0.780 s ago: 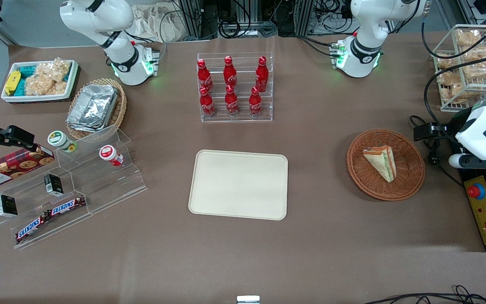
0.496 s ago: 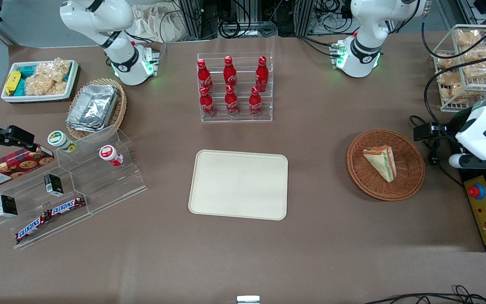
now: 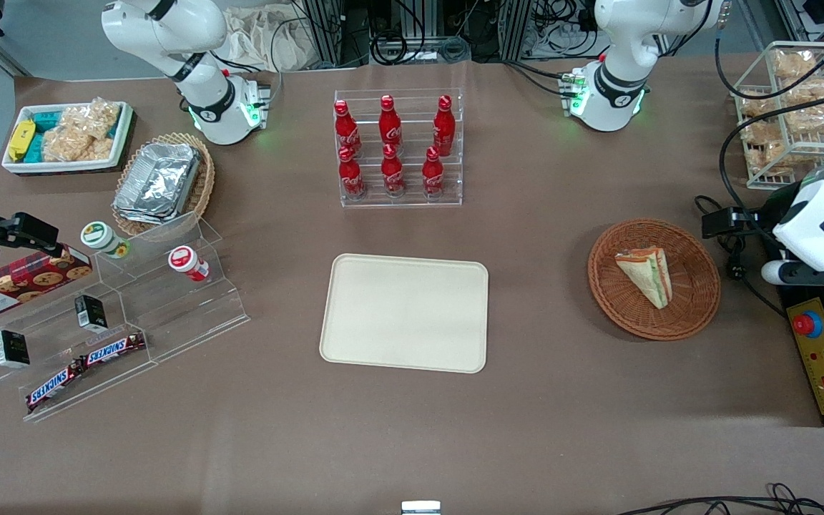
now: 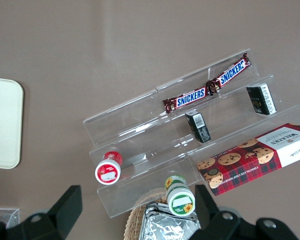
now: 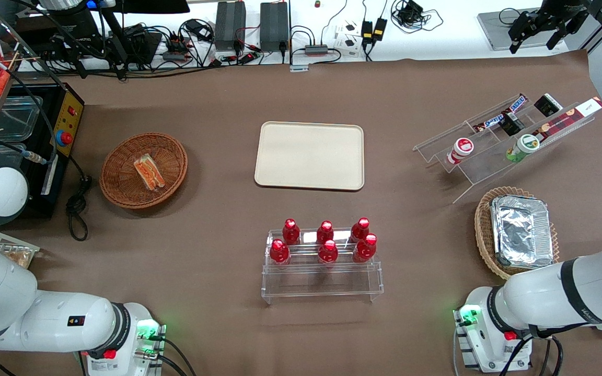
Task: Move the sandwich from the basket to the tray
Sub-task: 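Move the left gripper over the sandwich in the wicker basket and lower it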
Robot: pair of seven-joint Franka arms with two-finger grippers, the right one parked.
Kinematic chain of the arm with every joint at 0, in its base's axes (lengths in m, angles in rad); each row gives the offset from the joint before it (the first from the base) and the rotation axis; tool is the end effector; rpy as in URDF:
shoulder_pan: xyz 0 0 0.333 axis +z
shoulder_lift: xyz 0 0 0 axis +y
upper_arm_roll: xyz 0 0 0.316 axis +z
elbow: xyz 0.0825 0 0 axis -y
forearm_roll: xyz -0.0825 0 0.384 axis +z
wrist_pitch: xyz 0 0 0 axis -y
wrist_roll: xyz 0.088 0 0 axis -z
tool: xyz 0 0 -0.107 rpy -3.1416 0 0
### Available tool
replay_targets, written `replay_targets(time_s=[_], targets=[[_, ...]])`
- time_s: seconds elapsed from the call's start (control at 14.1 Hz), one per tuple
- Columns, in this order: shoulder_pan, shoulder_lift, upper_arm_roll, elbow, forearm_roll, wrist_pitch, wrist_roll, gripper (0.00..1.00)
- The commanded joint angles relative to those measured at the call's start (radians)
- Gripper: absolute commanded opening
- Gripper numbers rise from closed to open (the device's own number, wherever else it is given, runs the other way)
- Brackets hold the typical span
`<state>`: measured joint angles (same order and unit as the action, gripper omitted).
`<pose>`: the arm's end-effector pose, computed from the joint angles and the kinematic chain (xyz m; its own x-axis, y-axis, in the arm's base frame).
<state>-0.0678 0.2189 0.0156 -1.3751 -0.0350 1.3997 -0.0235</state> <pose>0.5995 -0.0366 0.5752 0.9805 -0.0334 -0.1937 -0.0287 -0.9992 0.0271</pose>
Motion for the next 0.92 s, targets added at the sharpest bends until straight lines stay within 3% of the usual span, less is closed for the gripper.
replay_targets(time_s=[0.0,0.35,0.85], targets=[[0.005,0.019,0.001,0.016,0.012,-0.03,0.025,0.99],[0.019,0.068,0.003,-0.059,0.006,-0.009,0.016,0.99],[0.028,0.065,0.018,-0.307,0.009,0.217,-0.05,0.98]])
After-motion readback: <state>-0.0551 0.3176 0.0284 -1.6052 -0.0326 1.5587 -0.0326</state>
